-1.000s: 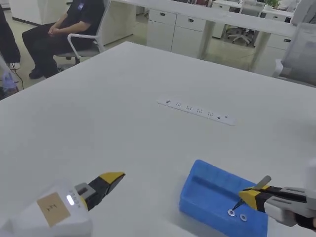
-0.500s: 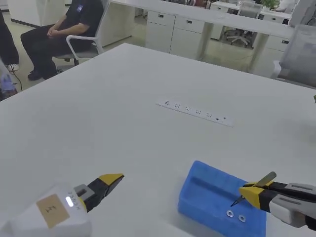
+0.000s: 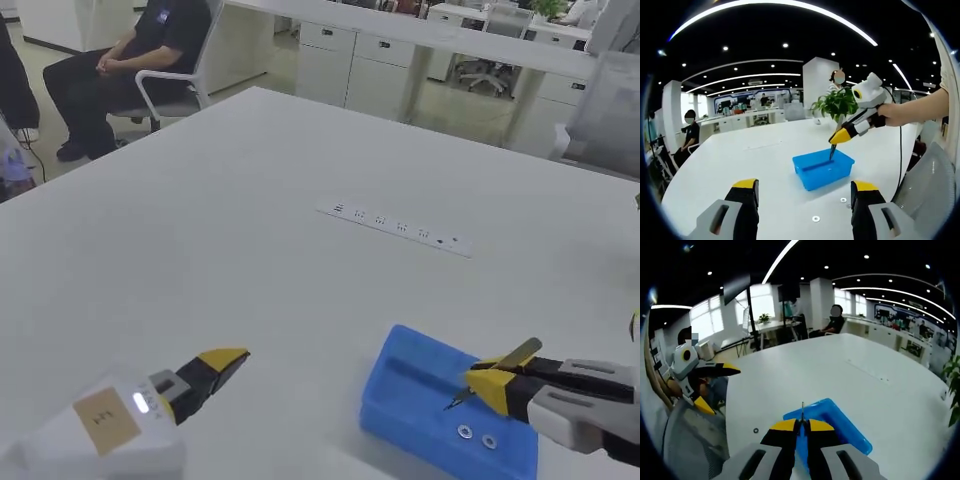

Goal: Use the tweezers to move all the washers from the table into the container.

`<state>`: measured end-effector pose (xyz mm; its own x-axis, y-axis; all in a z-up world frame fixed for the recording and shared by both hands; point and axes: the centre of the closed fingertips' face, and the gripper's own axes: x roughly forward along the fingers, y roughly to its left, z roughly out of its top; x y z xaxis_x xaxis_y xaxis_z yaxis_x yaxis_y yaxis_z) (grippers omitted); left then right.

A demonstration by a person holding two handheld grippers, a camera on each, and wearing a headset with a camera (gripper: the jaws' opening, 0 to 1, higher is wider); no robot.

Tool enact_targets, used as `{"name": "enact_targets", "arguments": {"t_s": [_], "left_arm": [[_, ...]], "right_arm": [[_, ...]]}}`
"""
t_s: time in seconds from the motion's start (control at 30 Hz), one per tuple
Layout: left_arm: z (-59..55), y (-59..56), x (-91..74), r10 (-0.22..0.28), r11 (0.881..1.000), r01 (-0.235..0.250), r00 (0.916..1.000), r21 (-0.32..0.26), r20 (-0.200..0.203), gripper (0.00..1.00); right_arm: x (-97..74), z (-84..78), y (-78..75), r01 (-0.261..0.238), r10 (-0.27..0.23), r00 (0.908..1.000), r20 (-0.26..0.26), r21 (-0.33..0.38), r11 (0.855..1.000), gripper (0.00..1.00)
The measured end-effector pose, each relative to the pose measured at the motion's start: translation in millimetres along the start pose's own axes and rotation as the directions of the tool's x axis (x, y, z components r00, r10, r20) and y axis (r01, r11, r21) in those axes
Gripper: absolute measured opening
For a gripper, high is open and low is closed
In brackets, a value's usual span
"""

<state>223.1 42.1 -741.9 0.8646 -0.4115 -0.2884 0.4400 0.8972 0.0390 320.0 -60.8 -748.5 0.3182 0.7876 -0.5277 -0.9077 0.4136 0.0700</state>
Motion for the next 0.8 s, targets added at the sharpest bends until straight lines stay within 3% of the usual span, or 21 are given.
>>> {"name": "enact_targets", "arguments": {"t_s": [0.23, 0.8], "left_arm": [[-1.4, -0.5, 0.4, -0.001, 1.000, 0.001, 1.0000, 0.006, -0.008, 0.75], [-2.7, -0.9, 0.7, -0.004, 1.000, 0.004, 0.9999, 0.006, -0.013, 0.75]], "right_arm": [[7.2, -8.7, 22.4, -0.055, 0.055, 0.9984, -0.011, 0.016, 0.998, 0.03], [28.5, -58.7, 57.3, -0.119, 0.129, 0.9879, -0.087, 0.108, 0.987, 0.04]]}}
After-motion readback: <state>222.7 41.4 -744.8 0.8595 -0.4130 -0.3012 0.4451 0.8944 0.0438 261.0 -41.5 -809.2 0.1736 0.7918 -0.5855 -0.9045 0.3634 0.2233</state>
